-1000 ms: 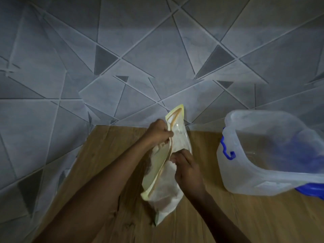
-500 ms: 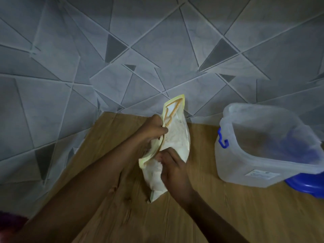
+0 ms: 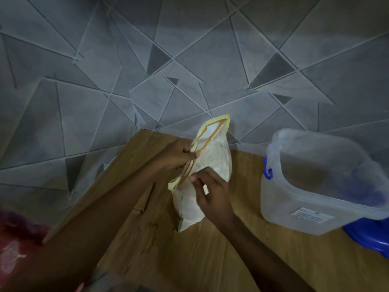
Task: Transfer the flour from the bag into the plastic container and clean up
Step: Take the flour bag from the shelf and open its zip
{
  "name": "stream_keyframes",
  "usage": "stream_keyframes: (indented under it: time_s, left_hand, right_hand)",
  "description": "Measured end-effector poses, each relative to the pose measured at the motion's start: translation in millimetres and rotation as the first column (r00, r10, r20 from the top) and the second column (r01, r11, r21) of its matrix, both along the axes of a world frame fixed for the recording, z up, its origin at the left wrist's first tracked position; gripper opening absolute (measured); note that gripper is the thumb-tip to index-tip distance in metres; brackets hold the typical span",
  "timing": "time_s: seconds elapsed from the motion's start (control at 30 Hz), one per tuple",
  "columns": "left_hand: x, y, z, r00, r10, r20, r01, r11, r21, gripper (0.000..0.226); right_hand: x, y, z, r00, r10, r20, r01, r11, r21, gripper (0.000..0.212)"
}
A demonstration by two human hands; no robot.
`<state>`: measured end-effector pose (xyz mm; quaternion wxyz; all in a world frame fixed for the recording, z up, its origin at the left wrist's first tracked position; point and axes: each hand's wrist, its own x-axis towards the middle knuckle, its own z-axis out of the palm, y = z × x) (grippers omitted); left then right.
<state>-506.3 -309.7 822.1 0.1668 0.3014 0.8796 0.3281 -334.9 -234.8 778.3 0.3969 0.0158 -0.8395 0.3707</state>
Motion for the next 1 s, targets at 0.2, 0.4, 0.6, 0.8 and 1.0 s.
stream_keyframes:
  time_s: [0.2,0.4,0.6,0.8,1.0]
  left_hand:
    - [50.7,-44.7,-4.7,0.994,0.109,-0.003,-0.109,0.993,0.047,0.024]
    - [70.5,-57.8,-6.8,0.97,0.117,-0.213,-0.114,0.993,0.026,0.008]
    - [67.7,-64.1,-6.4,0.972,0.069,-0.224,-0.064,0.998,0.027,0.03]
    - [47.5,-59.0,-22.9,0.97,0.056,-0.235,-0.046,0.998,0.044,0.008]
    - [26.8,-45.7,-22.8,0.974,0.079,-0.21,-0.054,0.991,0.122,0.011]
  right_hand:
    - [-54.6,67.0,8.3,0.958,-0.199,0.208,0.155,0.965,0.21,0.063]
    - [-112.4,92.9,40.2,0.818,-0.345,0.46,-0.168,0.621,0.766,0.112]
    - [-150.3,103.5,52.2,0.767,-0.337,0.546,-0.41,0.398,0.821,0.061]
    - [-167.1,109.5,38.4,0.72,-0.299,0.627,-0.491,0.419,0.764,0.036]
    - [-162.0,132.2,30.1,0.792,-0.291,0.536,-0.417,0.382,0.824,0.02]
